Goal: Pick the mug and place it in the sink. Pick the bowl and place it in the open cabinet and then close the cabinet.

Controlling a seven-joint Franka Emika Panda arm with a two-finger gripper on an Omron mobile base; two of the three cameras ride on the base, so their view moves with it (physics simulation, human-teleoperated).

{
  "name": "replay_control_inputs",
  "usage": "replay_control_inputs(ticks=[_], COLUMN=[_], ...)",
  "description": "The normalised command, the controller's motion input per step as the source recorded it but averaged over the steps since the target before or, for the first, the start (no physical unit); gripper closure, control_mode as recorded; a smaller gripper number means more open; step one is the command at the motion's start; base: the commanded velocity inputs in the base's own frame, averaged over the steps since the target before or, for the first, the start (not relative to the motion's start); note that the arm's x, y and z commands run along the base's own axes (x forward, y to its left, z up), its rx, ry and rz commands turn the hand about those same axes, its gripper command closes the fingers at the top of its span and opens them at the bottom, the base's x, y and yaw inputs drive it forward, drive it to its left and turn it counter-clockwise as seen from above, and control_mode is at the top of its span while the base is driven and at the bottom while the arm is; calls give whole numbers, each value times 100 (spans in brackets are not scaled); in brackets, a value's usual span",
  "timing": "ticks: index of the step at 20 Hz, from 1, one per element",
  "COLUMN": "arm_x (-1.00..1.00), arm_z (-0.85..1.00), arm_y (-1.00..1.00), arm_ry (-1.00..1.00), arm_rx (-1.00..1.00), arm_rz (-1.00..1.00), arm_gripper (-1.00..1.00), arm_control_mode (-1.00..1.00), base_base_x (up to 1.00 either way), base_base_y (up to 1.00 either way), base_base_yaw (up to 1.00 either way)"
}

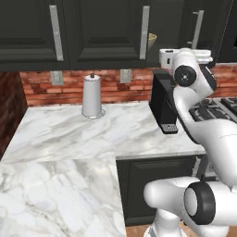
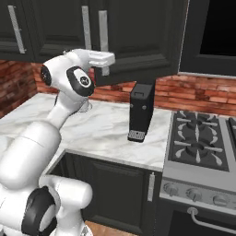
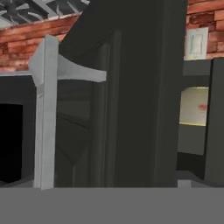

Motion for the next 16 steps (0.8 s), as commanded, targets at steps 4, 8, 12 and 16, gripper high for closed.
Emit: replay_control_inputs(ticks=[4,8,12,16], arm_x=[93,100,100,100], arm_z=[0,-9,-18,-21], arm_y=[14,0,-8,-32], arm_ry=[3,0,0,0], arm_rx=[0,3,6,8], arm_rz=[-19,-3,0,0], arm_gripper=[-100,-100,-100,-100], arm_control_mode=[-100,-100,-100,-100], base_base_x=[0,0,0,0], base_base_y=[0,0,0,0], base_base_yaw=[0,0,0,0])
